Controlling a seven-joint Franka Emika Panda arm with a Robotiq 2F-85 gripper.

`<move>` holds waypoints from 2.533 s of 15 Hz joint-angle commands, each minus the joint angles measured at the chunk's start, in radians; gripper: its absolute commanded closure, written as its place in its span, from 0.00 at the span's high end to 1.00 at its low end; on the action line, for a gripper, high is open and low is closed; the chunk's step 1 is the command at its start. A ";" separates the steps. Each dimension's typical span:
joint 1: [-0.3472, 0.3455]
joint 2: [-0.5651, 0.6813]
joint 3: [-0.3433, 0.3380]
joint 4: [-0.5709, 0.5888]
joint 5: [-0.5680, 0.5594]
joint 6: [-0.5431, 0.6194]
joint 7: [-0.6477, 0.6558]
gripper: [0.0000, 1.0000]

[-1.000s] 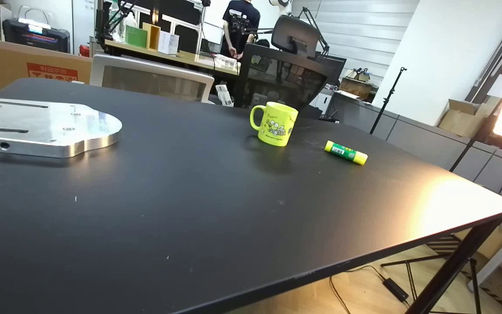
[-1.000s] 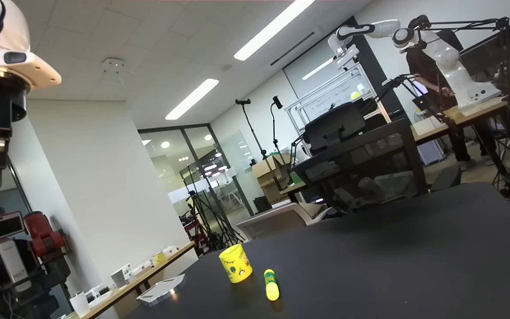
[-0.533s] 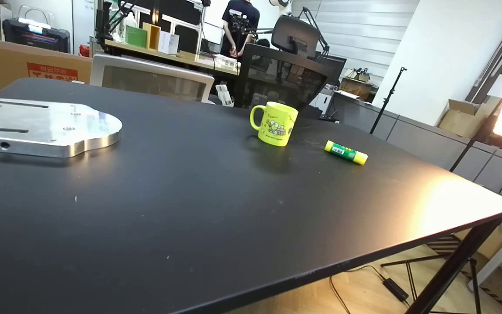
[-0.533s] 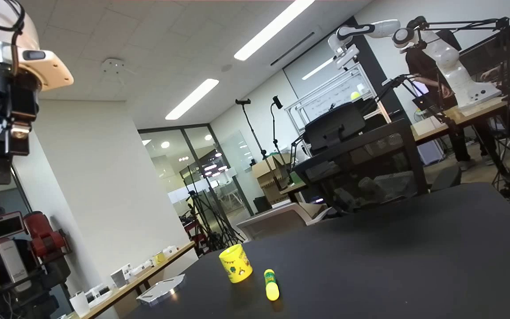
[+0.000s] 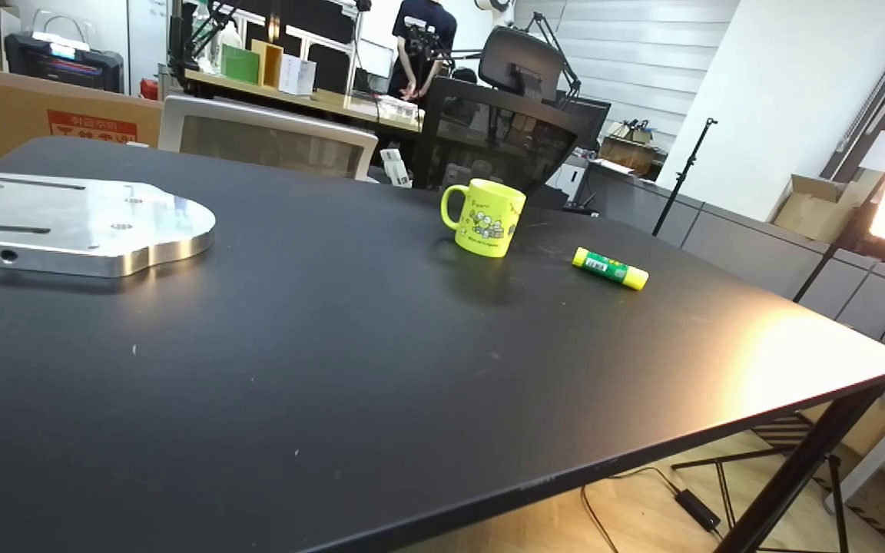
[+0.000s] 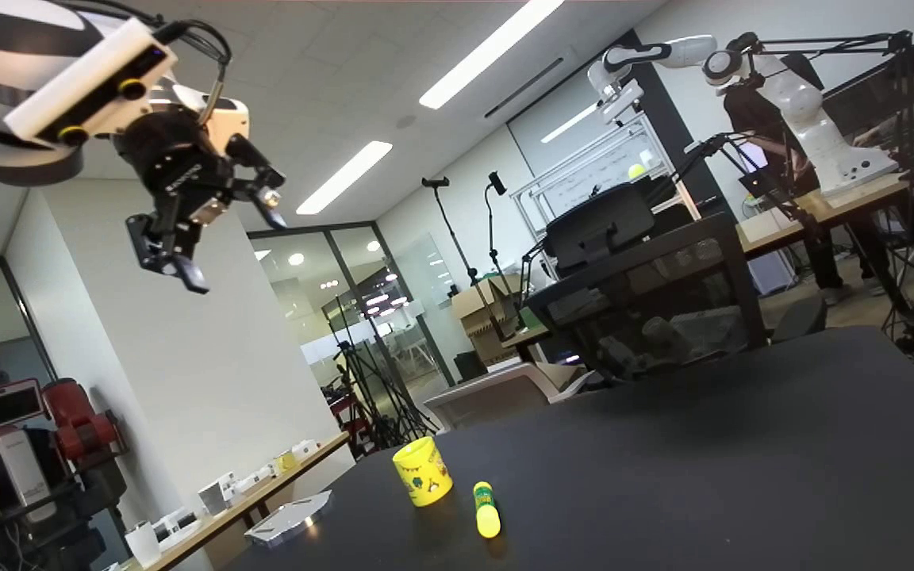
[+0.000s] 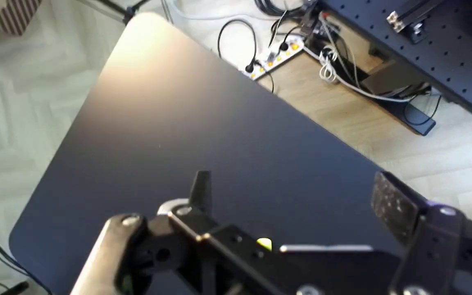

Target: Take the gluestick from the table and put it in the yellow cup then remove it and put it on the table then put it back in the yellow cup

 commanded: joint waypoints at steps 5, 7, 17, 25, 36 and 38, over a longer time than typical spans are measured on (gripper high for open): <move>-0.025 0.189 -0.037 0.105 0.181 0.179 -0.321 1.00; -0.026 0.225 -0.036 0.133 0.200 0.182 -0.352 1.00; -0.036 0.406 0.020 0.243 0.315 0.376 -0.083 1.00; -0.062 0.746 0.116 0.426 0.406 0.495 -0.085 1.00; -0.090 0.886 0.165 0.416 0.330 0.509 -0.071 1.00; -0.090 0.886 0.165 0.422 0.330 0.503 -0.071 1.00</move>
